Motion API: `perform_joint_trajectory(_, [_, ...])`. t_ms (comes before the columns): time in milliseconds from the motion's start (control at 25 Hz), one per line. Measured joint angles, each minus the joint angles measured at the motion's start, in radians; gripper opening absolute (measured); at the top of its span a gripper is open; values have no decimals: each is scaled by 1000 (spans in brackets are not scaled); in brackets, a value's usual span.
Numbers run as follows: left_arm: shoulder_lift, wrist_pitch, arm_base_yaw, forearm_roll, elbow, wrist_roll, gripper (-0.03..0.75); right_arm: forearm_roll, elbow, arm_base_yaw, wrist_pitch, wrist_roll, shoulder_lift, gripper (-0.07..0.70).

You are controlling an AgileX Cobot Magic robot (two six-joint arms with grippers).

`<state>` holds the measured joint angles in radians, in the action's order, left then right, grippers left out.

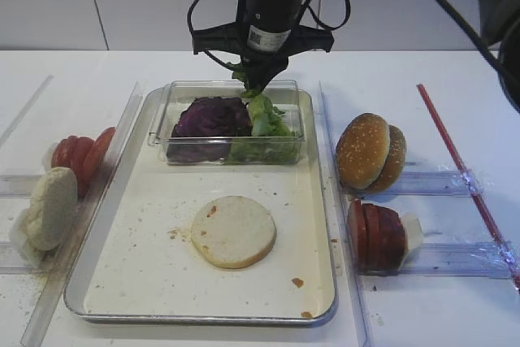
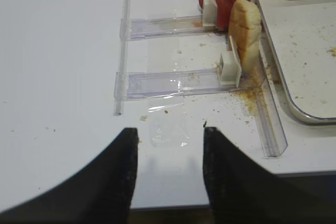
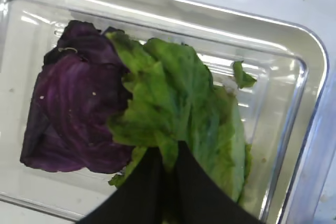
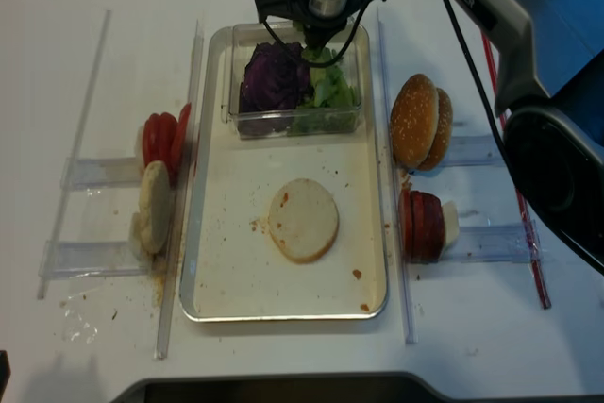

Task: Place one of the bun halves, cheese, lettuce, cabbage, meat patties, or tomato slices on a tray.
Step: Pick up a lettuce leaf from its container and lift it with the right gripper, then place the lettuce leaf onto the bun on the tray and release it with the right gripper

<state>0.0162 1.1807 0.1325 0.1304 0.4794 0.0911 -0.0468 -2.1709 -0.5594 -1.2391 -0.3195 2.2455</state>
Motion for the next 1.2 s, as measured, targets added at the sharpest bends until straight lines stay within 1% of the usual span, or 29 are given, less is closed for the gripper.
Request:
perform_joint_trajectory(280, [0, 0, 0, 0, 0, 0, 286, -18, 0, 0, -6, -2, -83, 59])
perform_joint_trajectory(360, [0, 0, 0, 0, 0, 0, 286, -28, 18, 0, -6, -3, -114, 59])
perform_joint_trajectory(720, [0, 0, 0, 0, 0, 2, 286, -53, 226, -12, -7, -3, -256, 59])
perform_joint_trajectory(960, [0, 0, 0, 0, 0, 2, 286, -55, 297, -89, -7, -3, -337, 59])
perform_joint_trajectory(1200, [0, 0, 0, 0, 0, 2, 286, -64, 360, -160, -7, -9, -347, 59])
